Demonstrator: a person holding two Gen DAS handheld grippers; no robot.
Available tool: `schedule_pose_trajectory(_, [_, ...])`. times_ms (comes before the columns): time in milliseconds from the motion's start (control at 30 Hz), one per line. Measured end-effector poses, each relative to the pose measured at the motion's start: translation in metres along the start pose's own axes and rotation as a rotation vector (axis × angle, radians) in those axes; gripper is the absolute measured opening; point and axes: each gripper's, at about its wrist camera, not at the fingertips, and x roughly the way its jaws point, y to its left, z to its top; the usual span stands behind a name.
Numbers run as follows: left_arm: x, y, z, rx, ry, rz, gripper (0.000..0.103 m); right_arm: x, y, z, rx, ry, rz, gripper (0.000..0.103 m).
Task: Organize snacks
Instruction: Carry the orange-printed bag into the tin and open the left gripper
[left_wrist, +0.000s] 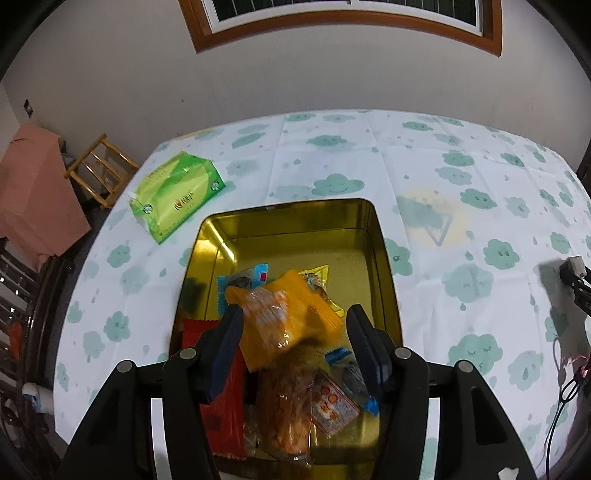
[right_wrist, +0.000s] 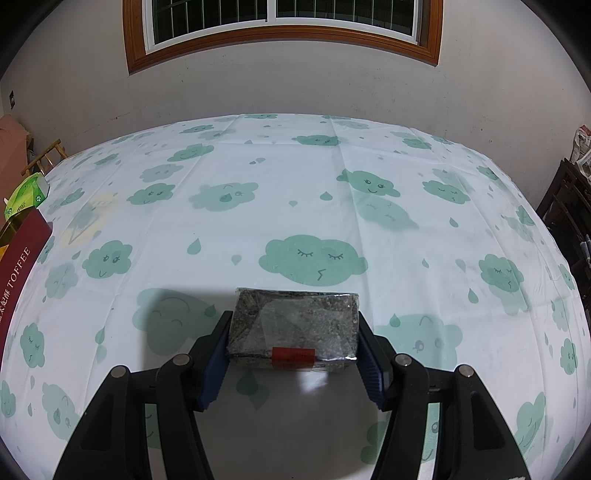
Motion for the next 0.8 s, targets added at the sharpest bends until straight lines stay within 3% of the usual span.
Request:
schedule_pose_trajectory(433, [-0.038, -0.012, -0.026, 0.003, -0.069, 0.053, 0.058, 0.0, 0.0, 0.0, 0.0, 0.0, 0.0, 0.062])
schedule_pose_trajectory(800, [-0.043, -0.016, -0.049, -0.023, -0.068, 0.061, 0.061, 0.0, 0.0, 0.0, -0.002, -0.001, -0.002, 0.062])
